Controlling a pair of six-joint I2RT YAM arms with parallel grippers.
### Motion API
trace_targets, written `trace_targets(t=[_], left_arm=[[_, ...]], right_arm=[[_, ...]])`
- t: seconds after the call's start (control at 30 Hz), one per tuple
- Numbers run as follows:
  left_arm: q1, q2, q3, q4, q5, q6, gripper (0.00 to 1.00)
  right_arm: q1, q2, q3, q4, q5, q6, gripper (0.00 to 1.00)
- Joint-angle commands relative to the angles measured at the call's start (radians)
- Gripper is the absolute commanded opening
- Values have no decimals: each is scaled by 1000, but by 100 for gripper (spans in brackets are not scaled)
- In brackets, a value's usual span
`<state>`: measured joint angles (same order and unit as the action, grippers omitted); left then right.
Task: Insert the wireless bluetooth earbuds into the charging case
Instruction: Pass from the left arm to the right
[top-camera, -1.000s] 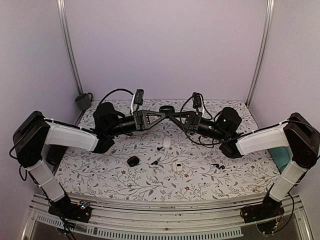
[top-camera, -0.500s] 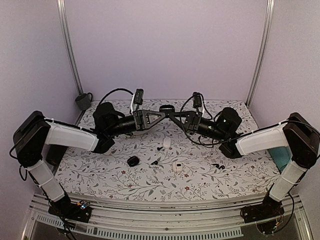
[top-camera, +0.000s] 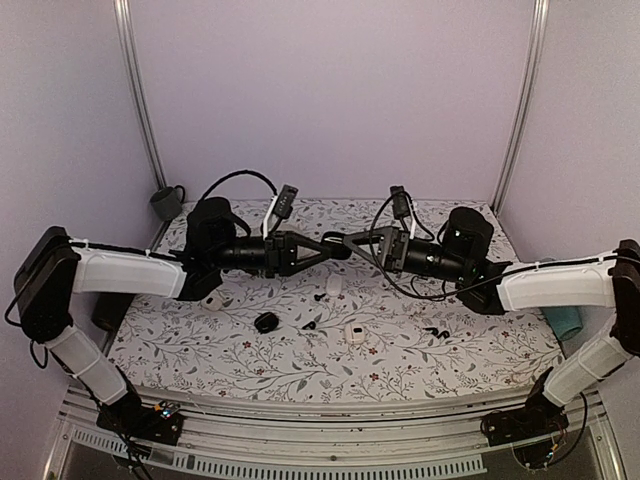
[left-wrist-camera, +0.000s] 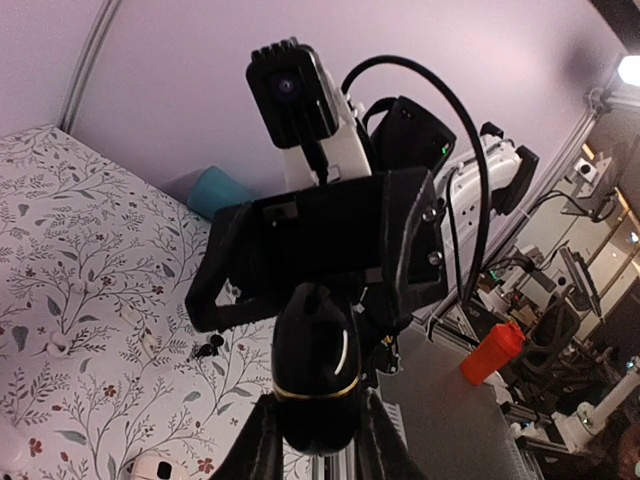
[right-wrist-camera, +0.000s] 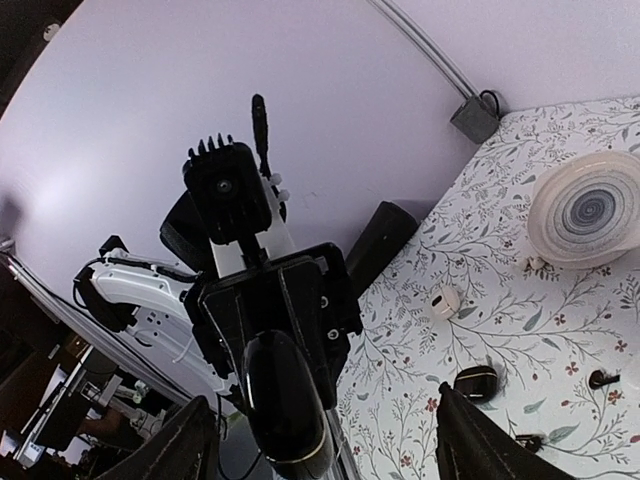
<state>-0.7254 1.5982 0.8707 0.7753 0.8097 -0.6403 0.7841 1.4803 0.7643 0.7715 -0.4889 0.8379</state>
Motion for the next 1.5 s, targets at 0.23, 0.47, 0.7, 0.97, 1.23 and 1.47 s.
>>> trace_targets(t=[0.23, 0.47, 0.7, 0.97, 1.23, 1.47], left_arm=[[22, -35, 82, -213, 213, 155, 0], [26, -30, 100, -266, 221, 167, 0], [28, -25, 120, -314, 218, 192, 0], [28, -15, 110, -270, 189, 146, 15], [19, -27, 45, -67, 131, 37, 36], [8, -33, 28, -36, 90, 20, 36]], right_arm=[[-13, -51, 228, -513, -211, -382, 60], [-13, -59, 270, -631, -282, -464, 50], [-14, -57, 298, -694, -304, -498, 34], [-10, -58, 284, -635, -271, -460, 5], [1, -85, 203, -452, -185, -334, 5], [9, -93, 174, -370, -124, -277, 5]])
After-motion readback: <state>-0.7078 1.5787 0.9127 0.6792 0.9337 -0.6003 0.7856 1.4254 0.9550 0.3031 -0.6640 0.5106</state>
